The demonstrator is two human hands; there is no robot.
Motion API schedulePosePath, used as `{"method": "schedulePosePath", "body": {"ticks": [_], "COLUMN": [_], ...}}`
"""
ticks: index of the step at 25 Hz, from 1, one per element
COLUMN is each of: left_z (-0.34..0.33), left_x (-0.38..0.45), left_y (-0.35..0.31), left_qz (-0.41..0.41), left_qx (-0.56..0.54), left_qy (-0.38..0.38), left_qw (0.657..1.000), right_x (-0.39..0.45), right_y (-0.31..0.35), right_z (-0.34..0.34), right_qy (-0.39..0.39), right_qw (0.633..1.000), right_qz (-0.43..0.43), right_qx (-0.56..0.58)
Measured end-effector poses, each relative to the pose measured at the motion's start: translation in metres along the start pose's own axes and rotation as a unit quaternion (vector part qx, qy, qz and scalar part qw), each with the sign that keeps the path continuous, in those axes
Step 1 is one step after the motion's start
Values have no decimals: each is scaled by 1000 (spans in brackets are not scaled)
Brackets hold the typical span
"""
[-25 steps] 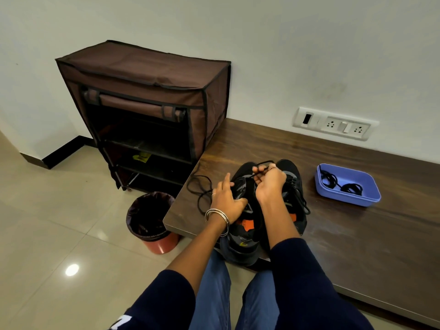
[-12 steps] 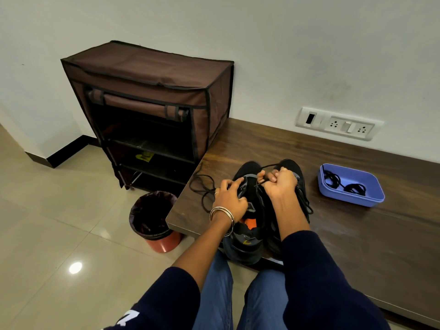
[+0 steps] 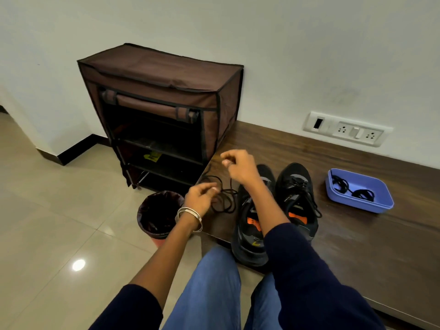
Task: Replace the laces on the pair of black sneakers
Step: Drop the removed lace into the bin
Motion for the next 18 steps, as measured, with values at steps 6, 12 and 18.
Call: {"method": "schedulePosePath", "body": {"ticks": [6, 12, 18], "left_z": [45, 43, 51], "left_x": [4, 2, -7], "left_y": [15, 20, -15], "left_qz": [68, 35, -148], "left_qx": [9, -12, 64], "left_qy": [-192, -180, -41], "left_qw": [979, 983, 986], "right_x": [-23, -48, -41], "right_y": [-27, -32, -10], "right_z": [-105, -115, -75], "right_qy": [147, 22, 140], "right_qw": [946, 938, 981], "right_qz": [-191, -17, 20], "right_qx": [-216, -345, -133]}}
Point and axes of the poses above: each hand's wrist, its own x-axis towards the middle knuckle, its own z-axis out of the back of the hand, y = z × x, the point moved 1 cm from there along x, towards the middle knuckle, and after that the axes turned 1 degree about -z, right-handed, at the moved point
